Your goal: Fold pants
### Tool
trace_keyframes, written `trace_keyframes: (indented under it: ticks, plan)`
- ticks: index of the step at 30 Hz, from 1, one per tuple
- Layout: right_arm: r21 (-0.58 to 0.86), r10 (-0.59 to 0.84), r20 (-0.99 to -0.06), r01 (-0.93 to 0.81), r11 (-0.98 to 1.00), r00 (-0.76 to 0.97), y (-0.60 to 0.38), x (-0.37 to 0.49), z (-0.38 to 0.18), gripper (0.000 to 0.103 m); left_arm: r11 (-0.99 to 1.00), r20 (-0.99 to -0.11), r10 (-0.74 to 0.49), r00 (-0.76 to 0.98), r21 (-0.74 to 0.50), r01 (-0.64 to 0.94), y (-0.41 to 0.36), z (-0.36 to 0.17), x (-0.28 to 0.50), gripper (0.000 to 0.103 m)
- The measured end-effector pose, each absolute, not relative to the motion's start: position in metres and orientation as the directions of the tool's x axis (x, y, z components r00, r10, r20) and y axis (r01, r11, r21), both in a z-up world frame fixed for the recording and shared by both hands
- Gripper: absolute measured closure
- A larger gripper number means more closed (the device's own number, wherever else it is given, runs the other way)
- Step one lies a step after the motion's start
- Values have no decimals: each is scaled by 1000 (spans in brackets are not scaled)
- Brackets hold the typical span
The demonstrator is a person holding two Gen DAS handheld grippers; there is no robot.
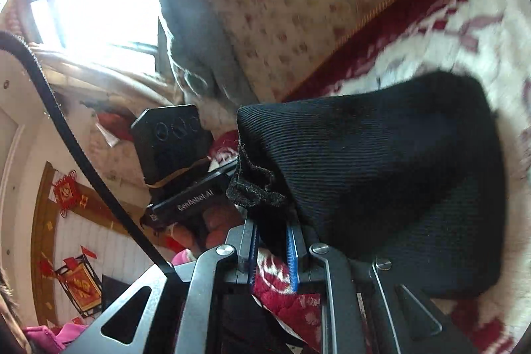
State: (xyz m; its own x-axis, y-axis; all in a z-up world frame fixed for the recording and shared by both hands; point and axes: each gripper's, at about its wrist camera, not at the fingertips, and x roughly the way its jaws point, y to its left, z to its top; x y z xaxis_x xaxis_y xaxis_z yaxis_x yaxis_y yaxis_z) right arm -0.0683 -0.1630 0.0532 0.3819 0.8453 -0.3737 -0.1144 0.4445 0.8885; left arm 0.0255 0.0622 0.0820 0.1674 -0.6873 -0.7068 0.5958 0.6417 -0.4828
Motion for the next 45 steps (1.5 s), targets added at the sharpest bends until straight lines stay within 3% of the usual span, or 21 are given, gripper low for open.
trace_keyframes:
  ticks: [9, 13, 16, 21, 30, 34, 39, 45]
  plan:
    - [824, 796, -516, -69, 562, 316, -131, -53, 18, 88, 709, -694, -675, 248, -520, 476, 111, 74, 29, 90]
    - [845, 834, -488, -98, 525, 256, -125, -53, 30, 70, 715, -684, -674, 278, -510, 478, 117, 85, 21, 90]
    - [843, 838, -488, -117, 525, 243, -130, -58, 41, 68, 705, -674, -682, 283, -504, 499, 115, 94, 9, 90]
    - [783, 769, -521, -150, 603, 371, -160, -64, 74, 68, 687, -665, -692, 280, -490, 536, 101, 105, -11, 90]
    - [543, 500, -681, -89, 835, 535, -196, -56, 78, 68, 649, -637, -727, 256, -516, 560, 62, 105, -45, 90]
    - [449, 428, -710, -109, 887, 559, -186, -46, 73, 68, 696, -672, -683, 285, -483, 531, 46, 91, -49, 90]
    - [329, 352, -750, -145, 933, 560, -169, -41, 60, 68, 829, -782, -518, 347, -358, 430, 44, 58, -45, 90]
    - [263, 332, -723, -203, 943, 605, -164, -49, 51, 62, 820, -758, -552, 347, -418, 392, 62, 53, -44, 90]
